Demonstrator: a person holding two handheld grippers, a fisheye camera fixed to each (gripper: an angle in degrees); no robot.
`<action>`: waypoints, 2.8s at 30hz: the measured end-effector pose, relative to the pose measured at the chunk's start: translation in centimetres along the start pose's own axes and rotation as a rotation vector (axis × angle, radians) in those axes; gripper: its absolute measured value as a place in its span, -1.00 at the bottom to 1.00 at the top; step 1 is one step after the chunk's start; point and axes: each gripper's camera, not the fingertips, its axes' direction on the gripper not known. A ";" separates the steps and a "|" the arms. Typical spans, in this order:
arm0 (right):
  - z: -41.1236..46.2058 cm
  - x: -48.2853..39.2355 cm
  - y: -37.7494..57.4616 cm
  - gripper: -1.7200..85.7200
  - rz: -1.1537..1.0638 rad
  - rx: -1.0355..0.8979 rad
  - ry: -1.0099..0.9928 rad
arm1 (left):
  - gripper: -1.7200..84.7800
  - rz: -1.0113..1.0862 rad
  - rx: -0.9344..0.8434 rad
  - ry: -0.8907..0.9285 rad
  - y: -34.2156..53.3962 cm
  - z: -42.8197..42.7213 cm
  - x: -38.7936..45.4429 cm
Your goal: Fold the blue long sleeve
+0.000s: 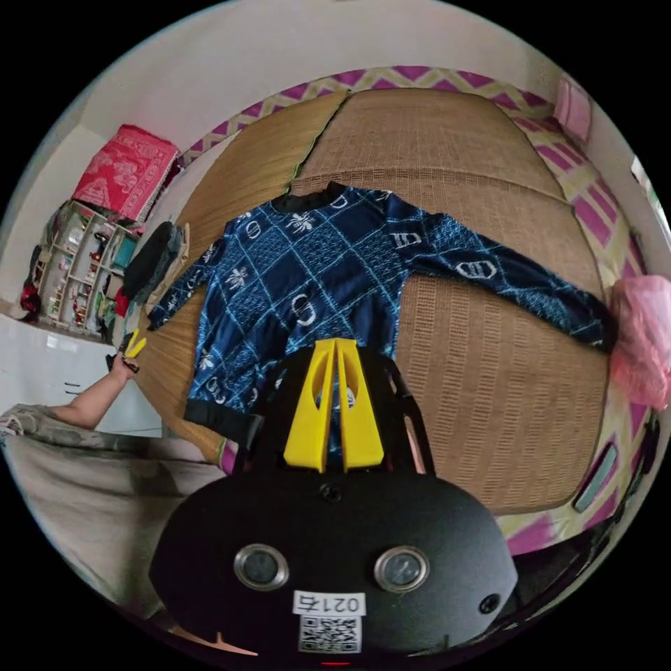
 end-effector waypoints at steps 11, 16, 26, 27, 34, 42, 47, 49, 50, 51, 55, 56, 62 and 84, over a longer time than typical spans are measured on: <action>2.0 -1.6 7.0 -0.98 0.217 0.001 -0.108 | -0.81 -0.251 0.046 0.191 -1.6 5.3 -1.3; 2.4 -1.1 8.3 -0.98 0.209 0.003 -0.096 | -0.96 -0.264 0.122 0.263 -1.4 3.9 -0.5; 3.6 6.7 14.3 -0.97 0.270 0.006 -0.133 | -0.98 0.291 0.153 0.526 -1.3 -1.1 20.4; 3.6 7.4 14.7 -0.97 0.276 0.008 -0.142 | -0.98 0.352 0.160 0.538 -0.6 -1.3 24.0; 5.1 16.8 17.9 -0.98 0.307 0.000 -0.278 | -0.98 0.712 0.057 0.591 6.4 2.0 46.8; 4.8 25.5 21.4 -0.98 0.331 0.050 -0.363 | -0.98 1.035 -0.291 0.418 23.2 16.5 63.2; 3.5 30.1 25.5 -0.98 0.399 0.082 -0.374 | -0.98 1.100 -0.524 0.239 33.6 28.7 65.4; 3.3 31.3 26.9 -0.98 0.430 0.088 -0.372 | -0.98 1.094 -0.637 0.153 38.2 34.5 65.2; 3.2 32.1 27.9 -0.97 0.452 0.089 -0.372 | -0.98 1.078 -0.673 0.130 39.1 35.9 65.1; 3.2 32.4 28.4 -0.97 0.464 0.090 -0.373 | -0.98 1.071 -0.715 0.080 40.8 38.2 65.1; 2.8 34.1 31.2 -0.97 0.522 0.105 -0.374 | -0.97 1.158 -0.680 0.062 44.1 40.4 68.7; 2.8 34.4 31.8 -0.97 0.534 0.108 -0.369 | -0.97 1.183 -0.686 0.077 44.7 40.5 69.3; 4.2 36.0 32.7 -0.97 0.580 0.117 -0.401 | -0.75 1.291 -0.920 -0.092 51.0 46.3 69.8; 7.3 47.6 21.7 -0.74 1.097 0.793 -0.567 | -0.71 1.128 -0.934 0.194 38.9 22.8 64.1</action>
